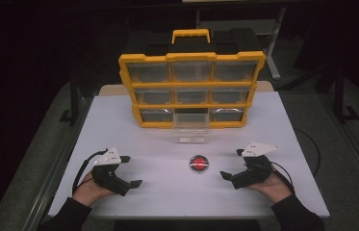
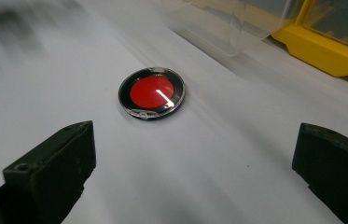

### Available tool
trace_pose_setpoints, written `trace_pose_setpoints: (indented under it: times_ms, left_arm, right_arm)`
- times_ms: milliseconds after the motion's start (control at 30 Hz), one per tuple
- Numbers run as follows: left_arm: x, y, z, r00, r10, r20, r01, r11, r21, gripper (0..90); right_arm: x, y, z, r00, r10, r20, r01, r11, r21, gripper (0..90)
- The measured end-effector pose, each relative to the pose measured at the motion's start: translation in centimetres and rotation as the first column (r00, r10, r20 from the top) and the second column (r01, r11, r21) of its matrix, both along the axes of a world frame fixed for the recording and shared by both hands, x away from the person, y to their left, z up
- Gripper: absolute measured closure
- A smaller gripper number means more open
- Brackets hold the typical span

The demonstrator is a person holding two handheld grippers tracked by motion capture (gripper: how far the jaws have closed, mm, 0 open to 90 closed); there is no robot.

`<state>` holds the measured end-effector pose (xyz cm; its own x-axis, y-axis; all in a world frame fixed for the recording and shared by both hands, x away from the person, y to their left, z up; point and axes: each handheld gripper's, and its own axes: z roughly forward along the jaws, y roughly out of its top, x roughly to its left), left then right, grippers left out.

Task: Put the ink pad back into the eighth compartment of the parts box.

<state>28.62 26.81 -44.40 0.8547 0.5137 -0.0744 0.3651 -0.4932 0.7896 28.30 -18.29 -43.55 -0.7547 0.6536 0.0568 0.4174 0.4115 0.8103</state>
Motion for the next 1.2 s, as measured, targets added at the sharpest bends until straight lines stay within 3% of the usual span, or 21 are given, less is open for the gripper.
trace_pose_setpoints:
  times_ms: [300, 900, 1200]
  left_arm:
    - [0.0, -0.1, 0.1, 1.0000, 0.006, 0.004, -0.006, 1.0000, 0.001, 0.0]
    - [0.0, -0.2, 0.0, 1.0000, 0.004, 0.007, -0.004, 1.0000, -0.006, 0.0]
    - [0.0, -0.2, 0.0, 0.9999, 0.010, 0.013, -0.010, 0.9999, -0.009, 0.0]
  right_arm:
    - [0.5, 0.2, 0.0, 0.9998, -0.007, -0.020, 0.007, 1.000, 0.018, 0.0]
    - [1.4, 1.2, 0.7, 0.9999, 0.010, 0.000, -0.010, 1.000, 0.020, 0.0]
    - [1.8, 1.7, 0.8, 0.9997, 0.021, -0.011, -0.020, 1.000, 0.013, 0.0]
